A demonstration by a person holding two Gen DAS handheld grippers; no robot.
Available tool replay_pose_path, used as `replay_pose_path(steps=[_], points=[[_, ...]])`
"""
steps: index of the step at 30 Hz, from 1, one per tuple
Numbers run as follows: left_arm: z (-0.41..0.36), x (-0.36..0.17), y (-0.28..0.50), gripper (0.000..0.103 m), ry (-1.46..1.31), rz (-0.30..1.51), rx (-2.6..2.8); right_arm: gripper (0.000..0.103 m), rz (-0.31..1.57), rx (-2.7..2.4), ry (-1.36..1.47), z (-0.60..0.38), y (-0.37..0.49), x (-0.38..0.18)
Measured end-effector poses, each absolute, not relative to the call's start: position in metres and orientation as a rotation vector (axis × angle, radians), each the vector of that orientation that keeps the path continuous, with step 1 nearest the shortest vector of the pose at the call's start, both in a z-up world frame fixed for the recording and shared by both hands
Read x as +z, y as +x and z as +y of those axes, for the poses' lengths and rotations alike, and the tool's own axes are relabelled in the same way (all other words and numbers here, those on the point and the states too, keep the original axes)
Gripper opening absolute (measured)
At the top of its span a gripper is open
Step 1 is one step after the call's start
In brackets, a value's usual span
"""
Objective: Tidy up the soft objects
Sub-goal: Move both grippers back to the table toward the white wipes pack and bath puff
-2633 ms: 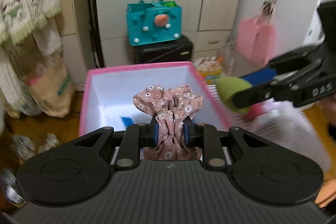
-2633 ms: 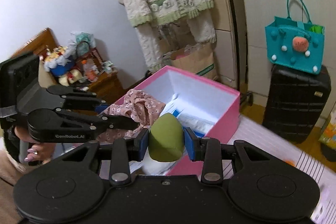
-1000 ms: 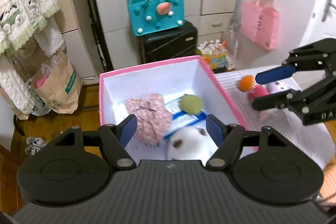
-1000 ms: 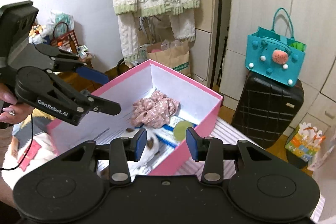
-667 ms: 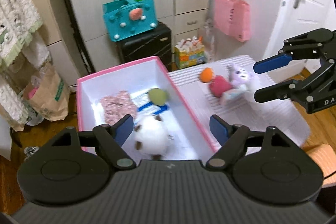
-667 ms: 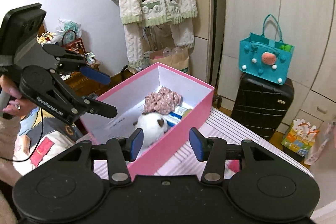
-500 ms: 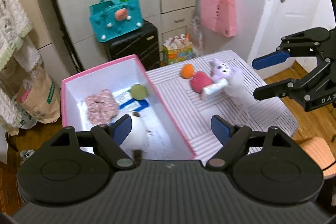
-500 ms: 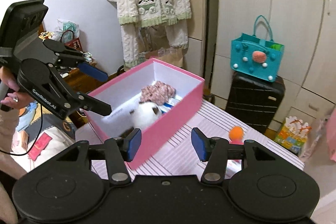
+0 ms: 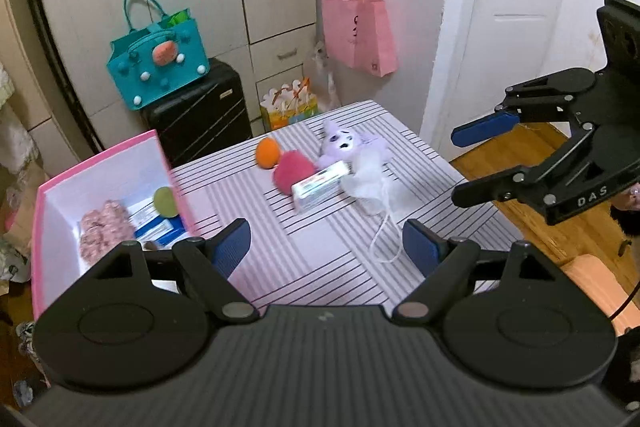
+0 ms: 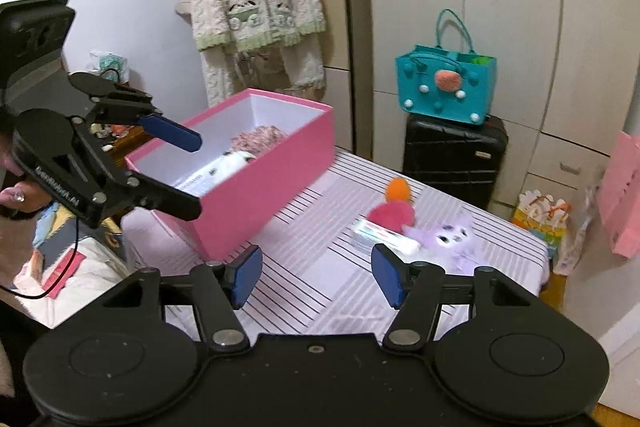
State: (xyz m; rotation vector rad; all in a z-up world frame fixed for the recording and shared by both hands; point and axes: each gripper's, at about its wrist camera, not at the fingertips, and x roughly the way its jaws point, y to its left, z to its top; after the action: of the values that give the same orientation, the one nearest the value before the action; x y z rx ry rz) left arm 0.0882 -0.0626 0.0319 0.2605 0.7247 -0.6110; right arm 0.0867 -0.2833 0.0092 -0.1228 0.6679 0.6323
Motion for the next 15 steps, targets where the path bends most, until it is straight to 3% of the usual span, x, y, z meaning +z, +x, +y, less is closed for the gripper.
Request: replay_pose_path(steps=[7, 9, 10, 11, 15], points=[[-0.087, 0.01, 0.099, 0.083, 0.224, 0.684, -0.608, 0.072, 0.659, 0.607, -0.121, -0.31, 0.092, -0.021], [-0.092, 0.003, 0.107, 0.079, 0.219, 0.678, -0.593, 0.074, 0.649, 0.595, -0.133, -0.313, 0.097, -0.032], [-0.095, 0.0, 0.111, 0.069, 0.226, 0.666, -0.582, 0.074, 0.648, 0.593, -0.131, -0.315, 0.1, -0.037], [-0.097, -0.003, 0.113, 0.067, 0.241, 0.644, -0.563, 0.074, 0.646, 0.591, -0.127, -0.316, 0.104, -0.043], [-0.106, -0.01, 0.128, 0.067, 0.25, 0.628, -0.538, 0.074, 0.612, 0.563, -0.134, -0.316, 0.12, -0.068]])
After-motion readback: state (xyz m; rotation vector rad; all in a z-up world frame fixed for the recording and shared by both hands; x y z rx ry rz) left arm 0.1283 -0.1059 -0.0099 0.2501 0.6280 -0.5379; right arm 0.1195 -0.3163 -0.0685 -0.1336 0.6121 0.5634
